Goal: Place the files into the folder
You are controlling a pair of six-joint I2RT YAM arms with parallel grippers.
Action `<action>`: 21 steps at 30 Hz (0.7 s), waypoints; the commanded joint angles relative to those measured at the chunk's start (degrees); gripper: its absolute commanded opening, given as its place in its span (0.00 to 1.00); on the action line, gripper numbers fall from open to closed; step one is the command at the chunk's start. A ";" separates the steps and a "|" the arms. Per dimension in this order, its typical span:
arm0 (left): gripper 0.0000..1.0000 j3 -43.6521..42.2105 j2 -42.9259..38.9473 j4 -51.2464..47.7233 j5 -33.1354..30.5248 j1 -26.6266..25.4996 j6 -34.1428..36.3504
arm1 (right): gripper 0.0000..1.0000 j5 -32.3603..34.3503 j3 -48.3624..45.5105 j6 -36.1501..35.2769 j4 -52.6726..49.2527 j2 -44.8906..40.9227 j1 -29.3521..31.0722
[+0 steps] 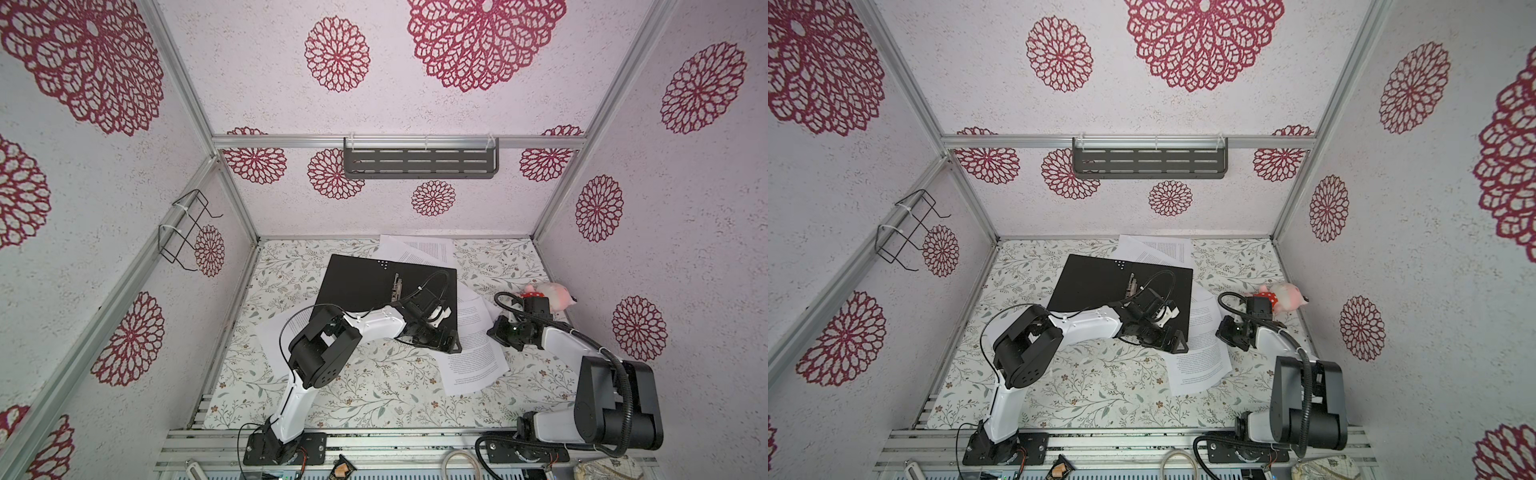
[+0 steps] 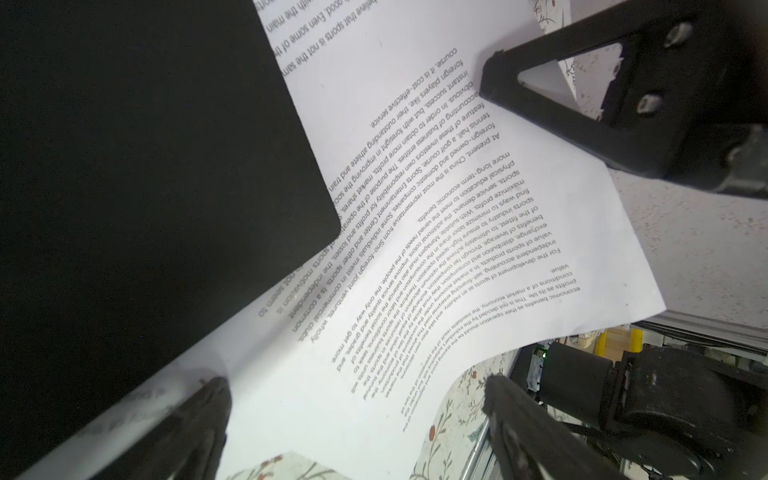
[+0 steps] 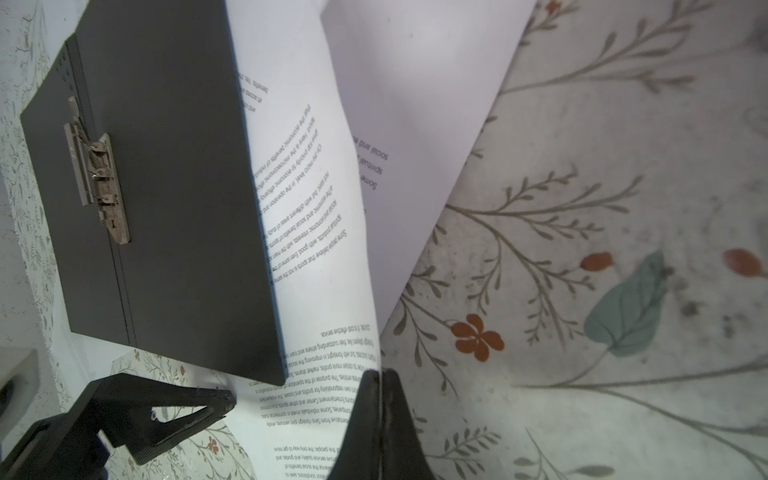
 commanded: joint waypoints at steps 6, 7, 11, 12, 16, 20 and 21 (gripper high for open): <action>0.99 2.06 -4.89 6.62 3.56 0.80 -2.35 | 0.00 1.79 2.29 2.76 -3.83 -9.93 0.30; 0.99 2.20 -6.19 7.11 3.72 1.05 -2.70 | 0.00 2.40 3.12 2.86 -4.97 -10.49 0.30; 0.99 -2.35 -15.51 12.09 2.13 4.04 -5.19 | 0.00 2.82 6.04 3.74 -8.16 -13.43 0.30; 0.99 -4.22 -17.87 12.83 1.20 5.14 -5.42 | 0.00 2.64 6.81 3.94 -8.95 -14.49 0.30; 0.99 -10.15 -27.09 10.79 -3.98 9.05 -4.32 | 0.00 3.34 9.23 4.65 -10.94 -17.97 0.37; 0.99 -14.47 -36.21 3.81 -12.04 12.50 -1.61 | 0.00 2.51 12.46 6.15 -11.69 -20.05 0.56; 0.99 -15.44 -38.54 2.02 -14.14 13.14 -0.54 | 0.00 2.31 13.34 6.58 -11.65 -20.20 0.85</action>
